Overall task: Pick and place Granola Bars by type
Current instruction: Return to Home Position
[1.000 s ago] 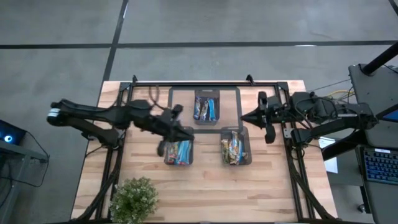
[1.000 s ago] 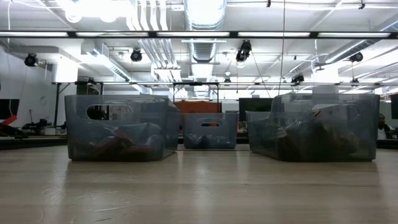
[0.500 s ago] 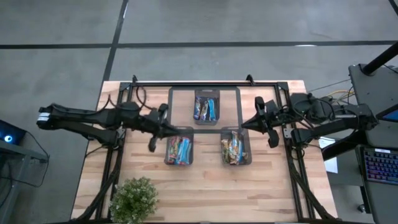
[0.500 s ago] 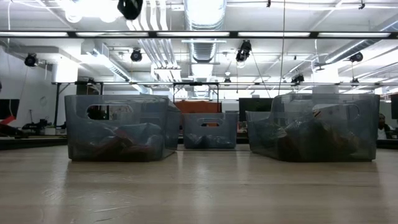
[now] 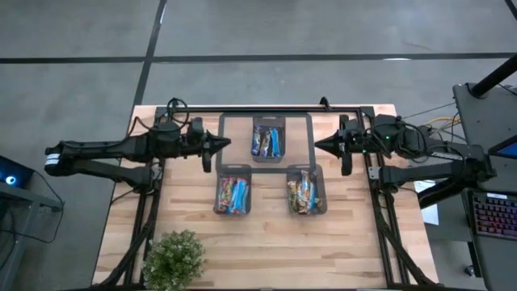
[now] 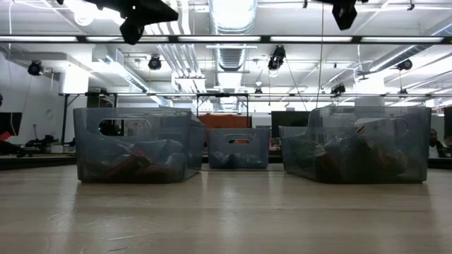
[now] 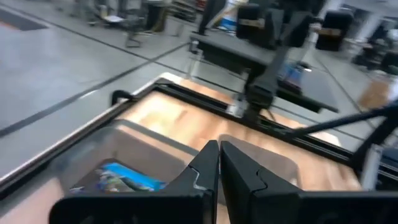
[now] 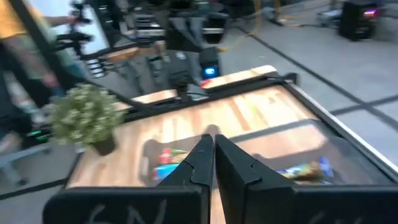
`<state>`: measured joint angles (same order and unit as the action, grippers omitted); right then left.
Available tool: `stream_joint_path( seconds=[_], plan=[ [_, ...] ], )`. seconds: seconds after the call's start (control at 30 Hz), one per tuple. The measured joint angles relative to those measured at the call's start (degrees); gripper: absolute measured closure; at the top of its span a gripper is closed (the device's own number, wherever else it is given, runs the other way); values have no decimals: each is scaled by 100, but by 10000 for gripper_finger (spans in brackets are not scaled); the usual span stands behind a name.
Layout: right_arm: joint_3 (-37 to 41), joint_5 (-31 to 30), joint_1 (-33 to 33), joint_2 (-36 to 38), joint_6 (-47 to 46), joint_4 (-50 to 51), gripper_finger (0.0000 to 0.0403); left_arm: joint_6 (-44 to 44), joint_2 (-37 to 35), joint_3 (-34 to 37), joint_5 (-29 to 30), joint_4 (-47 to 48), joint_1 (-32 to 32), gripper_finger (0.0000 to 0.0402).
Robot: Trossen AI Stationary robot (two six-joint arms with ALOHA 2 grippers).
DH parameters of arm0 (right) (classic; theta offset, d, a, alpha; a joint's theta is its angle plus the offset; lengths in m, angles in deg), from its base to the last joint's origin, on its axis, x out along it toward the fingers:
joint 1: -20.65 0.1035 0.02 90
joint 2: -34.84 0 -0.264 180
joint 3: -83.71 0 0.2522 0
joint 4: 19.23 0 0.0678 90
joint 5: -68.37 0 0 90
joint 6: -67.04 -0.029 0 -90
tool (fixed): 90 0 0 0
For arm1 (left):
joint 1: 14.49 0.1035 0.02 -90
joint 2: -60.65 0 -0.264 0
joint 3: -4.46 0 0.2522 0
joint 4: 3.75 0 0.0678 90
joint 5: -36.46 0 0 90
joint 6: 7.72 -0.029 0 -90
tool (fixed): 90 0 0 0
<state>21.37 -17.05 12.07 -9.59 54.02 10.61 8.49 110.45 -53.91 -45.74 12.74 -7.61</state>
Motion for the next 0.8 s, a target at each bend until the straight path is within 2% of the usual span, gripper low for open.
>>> stream_joint_path(
  seconds=[0.13, 0.27, 0.5, 0.8],
  plan=[
    [254, -347, -140, 20, 131, -16, 394, -192, -81, -4, 178, 38, 2, 401],
    [599, -327, -267, 10, 145, -208, 394, -375, -152, 0, 172, 187, 0, 401],
    [1363, -266, -268, 93, -14, -1257, 394, -362, -454, 210, 180, 727, -9, 401],
    [1685, -286, -273, 34, 16, -1586, 394, -408, -1288, 1648, 194, -843, -198, 401]
  ],
)
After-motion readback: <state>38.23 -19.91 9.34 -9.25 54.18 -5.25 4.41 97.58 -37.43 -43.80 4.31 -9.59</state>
